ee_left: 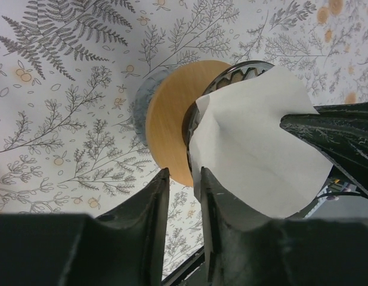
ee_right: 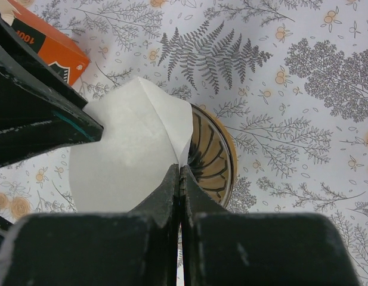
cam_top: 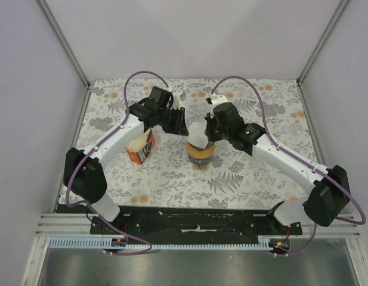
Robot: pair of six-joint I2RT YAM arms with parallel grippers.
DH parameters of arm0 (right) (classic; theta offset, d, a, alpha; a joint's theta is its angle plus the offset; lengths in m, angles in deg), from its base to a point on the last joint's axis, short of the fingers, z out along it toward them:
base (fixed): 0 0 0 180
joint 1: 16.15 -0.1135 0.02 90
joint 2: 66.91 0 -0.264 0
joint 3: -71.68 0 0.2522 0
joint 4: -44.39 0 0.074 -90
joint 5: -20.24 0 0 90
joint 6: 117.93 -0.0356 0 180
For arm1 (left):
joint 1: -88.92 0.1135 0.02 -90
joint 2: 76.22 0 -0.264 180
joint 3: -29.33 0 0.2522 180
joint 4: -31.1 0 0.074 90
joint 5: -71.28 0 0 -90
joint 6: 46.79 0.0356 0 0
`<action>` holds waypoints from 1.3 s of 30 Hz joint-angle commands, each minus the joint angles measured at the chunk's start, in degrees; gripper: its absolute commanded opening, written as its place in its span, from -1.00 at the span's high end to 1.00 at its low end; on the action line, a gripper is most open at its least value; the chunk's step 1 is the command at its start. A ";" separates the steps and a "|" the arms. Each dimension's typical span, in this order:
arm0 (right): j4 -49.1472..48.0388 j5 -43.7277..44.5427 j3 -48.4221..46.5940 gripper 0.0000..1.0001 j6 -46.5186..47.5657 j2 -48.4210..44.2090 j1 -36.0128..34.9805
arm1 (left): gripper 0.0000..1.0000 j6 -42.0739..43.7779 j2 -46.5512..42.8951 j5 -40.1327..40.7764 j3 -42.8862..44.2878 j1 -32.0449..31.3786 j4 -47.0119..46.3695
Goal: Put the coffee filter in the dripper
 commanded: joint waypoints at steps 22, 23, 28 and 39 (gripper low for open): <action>5.15 -3.52 -11.10 0.20 11.69 -0.81 -0.83 | 0.96 5.57 -0.13 7.32 2.22 -4.02 -1.51; 4.71 -5.36 -10.49 0.33 11.52 -0.81 -1.01 | 0.96 5.65 0.04 7.32 2.40 -4.10 -1.51; 3.92 -12.58 -8.55 0.79 10.11 1.55 -1.10 | 0.96 5.92 0.40 7.50 2.92 -4.54 -1.33; 5.32 -0.02 -9.95 0.39 10.89 -2.82 -2.24 | 0.96 6.80 0.13 8.64 3.36 -5.16 -0.72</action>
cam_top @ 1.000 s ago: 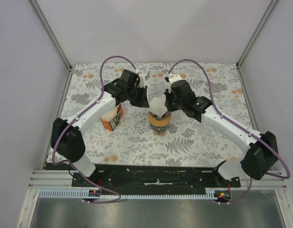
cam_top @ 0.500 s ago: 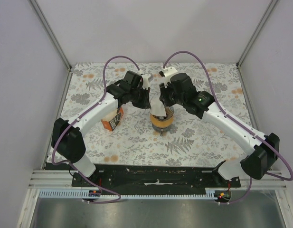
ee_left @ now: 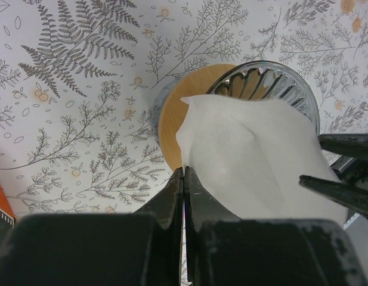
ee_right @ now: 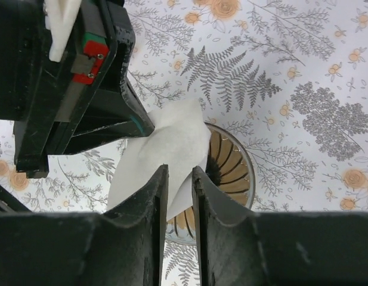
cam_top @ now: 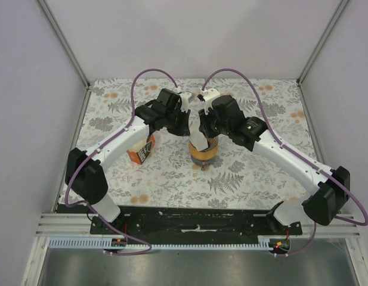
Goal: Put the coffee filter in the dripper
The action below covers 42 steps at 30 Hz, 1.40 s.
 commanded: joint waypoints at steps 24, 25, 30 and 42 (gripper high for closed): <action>3.25 5.22 -2.26 1.00 -1.09 8.67 -0.47 | 0.92 2.08 -0.52 0.86 2.69 -0.64 -1.05; 4.13 6.01 -2.44 1.00 -1.09 9.55 -0.47 | 0.87 1.99 -0.52 0.95 2.86 -0.64 -1.14; 5.55 6.02 -3.05 1.00 -0.30 12.11 -0.56 | 0.55 1.02 -0.44 0.16 3.83 -0.55 -1.58; 6.87 6.02 -3.41 1.00 1.19 15.80 -1.52 | 0.15 -3.28 -1.05 -3.97 5.33 1.12 -2.02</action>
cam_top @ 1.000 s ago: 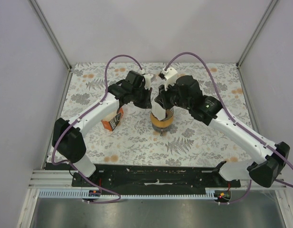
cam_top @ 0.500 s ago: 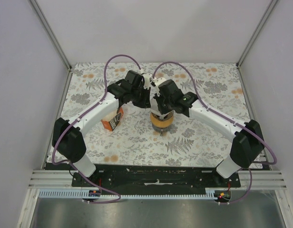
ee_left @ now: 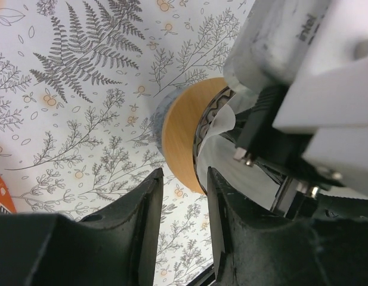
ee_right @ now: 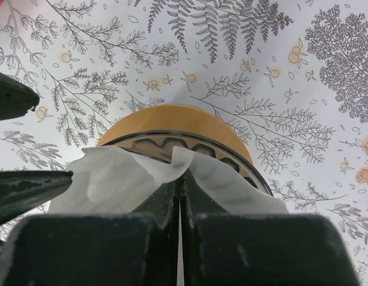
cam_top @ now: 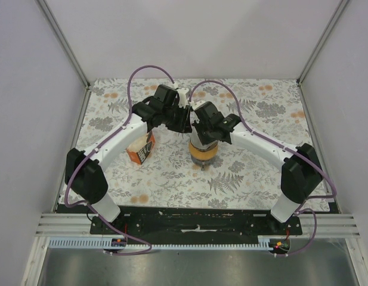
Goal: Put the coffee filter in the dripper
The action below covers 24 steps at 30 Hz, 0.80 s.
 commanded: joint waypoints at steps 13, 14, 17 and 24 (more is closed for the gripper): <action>-0.20 2.33 0.47 1.00 -0.17 3.95 -1.44 | 0.08 -5.38 -1.16 -5.89 0.02 0.22 -4.10; -0.20 2.42 0.73 1.00 -0.34 4.12 -1.35 | 0.08 -5.55 -1.25 -5.97 0.11 0.40 -3.92; -0.55 2.51 1.35 1.00 -0.78 4.83 -1.35 | 0.06 -5.47 -1.86 -5.27 -0.15 1.10 -3.40; -0.55 1.20 0.39 1.00 -0.96 5.53 -1.44 | -0.18 -4.50 -2.13 -7.38 -4.71 1.02 -4.53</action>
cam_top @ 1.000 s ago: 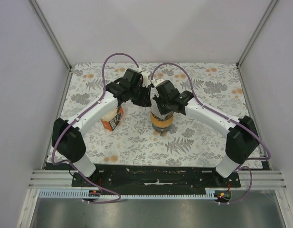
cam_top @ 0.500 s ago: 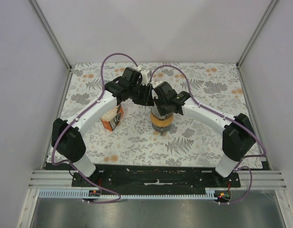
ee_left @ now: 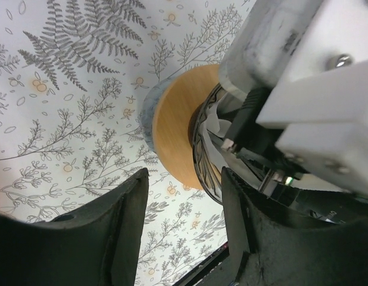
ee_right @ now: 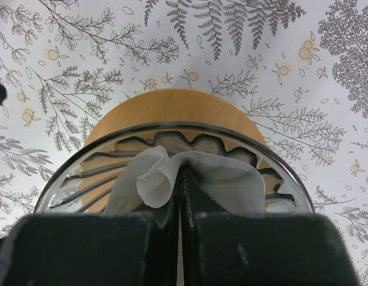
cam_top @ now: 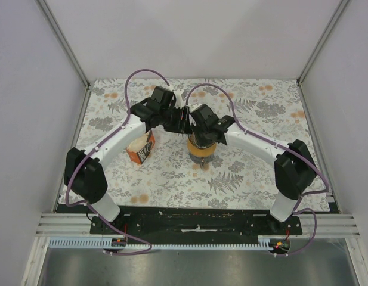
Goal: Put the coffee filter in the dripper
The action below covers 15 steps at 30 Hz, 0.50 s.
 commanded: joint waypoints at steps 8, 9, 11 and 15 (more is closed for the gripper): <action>1.13 -1.74 -2.20 1.00 0.37 -2.16 -0.79 | -0.05 0.38 0.11 -3.46 -2.80 -0.95 -3.99; 1.13 -1.74 -2.47 1.00 0.46 -2.95 -0.96 | -0.02 0.20 0.03 -3.55 -2.63 -0.95 -4.08; 1.31 -1.66 -2.91 0.95 0.64 -4.18 -0.87 | -0.01 0.20 -0.15 -3.29 -2.71 -0.95 -4.08; 1.31 -1.22 -3.70 0.86 1.08 -6.73 -0.87 | -0.01 0.64 -1.03 -2.76 -2.54 -0.86 -4.08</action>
